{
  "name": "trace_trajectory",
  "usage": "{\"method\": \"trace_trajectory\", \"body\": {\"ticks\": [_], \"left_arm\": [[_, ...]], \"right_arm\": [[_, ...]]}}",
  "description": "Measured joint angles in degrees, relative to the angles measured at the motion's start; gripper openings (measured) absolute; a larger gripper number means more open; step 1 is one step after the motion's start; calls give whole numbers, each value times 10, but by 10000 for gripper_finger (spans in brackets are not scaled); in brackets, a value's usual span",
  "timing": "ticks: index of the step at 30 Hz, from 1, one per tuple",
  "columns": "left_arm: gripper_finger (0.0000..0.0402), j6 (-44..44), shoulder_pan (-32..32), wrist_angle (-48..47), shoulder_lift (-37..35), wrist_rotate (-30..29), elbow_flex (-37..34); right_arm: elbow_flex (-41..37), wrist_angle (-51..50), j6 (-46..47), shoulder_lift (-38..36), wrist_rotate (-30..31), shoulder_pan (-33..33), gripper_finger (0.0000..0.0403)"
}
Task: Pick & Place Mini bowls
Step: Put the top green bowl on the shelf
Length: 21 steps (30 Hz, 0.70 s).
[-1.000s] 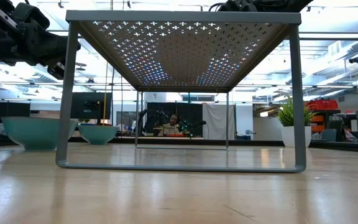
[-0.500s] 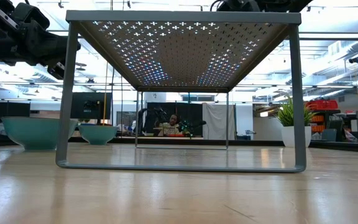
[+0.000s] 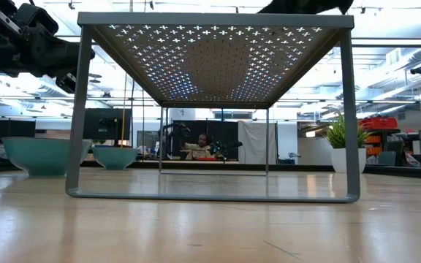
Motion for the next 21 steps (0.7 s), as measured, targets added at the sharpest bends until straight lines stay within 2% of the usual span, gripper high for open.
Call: {"method": "trace_trajectory", "body": {"ticks": [12, 21], "left_arm": [[32, 0, 0, 0, 0, 0, 0], [32, 0, 0, 0, 0, 0, 0]], "right_arm": [[0, 0, 79, -49, 158, 100, 0], [0, 0, 140, -50, 237, 155, 0]]}}
